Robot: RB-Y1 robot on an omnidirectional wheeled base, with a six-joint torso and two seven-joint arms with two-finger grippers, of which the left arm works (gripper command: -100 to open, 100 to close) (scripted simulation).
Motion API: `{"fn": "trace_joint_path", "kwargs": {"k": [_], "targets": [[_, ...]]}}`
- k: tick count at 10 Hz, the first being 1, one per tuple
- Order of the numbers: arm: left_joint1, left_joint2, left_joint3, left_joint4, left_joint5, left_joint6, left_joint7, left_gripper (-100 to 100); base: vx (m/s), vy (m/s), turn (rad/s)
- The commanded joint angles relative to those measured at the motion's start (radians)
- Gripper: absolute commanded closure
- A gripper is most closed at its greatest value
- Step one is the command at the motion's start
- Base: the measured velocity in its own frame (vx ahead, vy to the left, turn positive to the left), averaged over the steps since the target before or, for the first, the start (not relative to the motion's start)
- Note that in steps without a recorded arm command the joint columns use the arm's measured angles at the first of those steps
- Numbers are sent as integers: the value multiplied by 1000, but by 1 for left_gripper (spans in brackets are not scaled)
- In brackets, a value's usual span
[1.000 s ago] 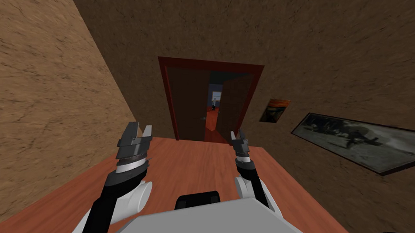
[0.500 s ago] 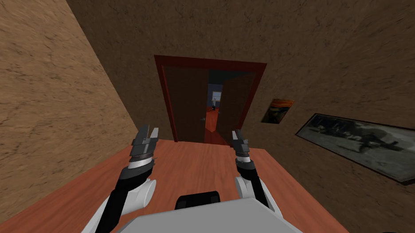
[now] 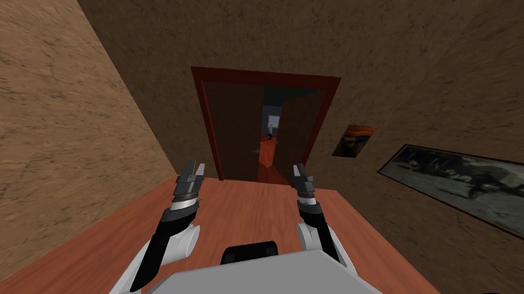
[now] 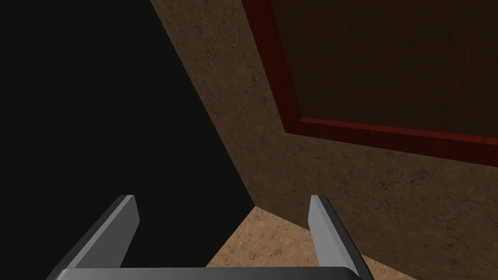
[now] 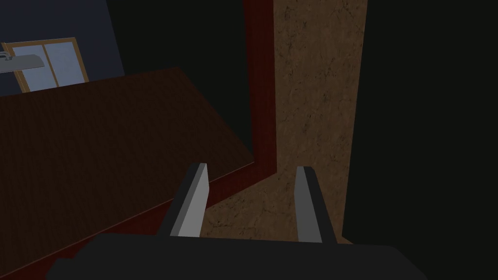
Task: Push the door open
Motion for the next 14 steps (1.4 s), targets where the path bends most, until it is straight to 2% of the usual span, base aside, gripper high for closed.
{"fn": "trace_joint_path", "kwargs": {"k": [1, 13, 14], "targets": [[-9, 4, -6, 32, -1, -7, 3, -100, 99, -6, 3], [-110, 39, -34, 311, -4, -43, 43, -100, 99, -31, 6], [-110, 39, -34, 313, -4, -43, 43, -100, 69, -26, 4]]}}
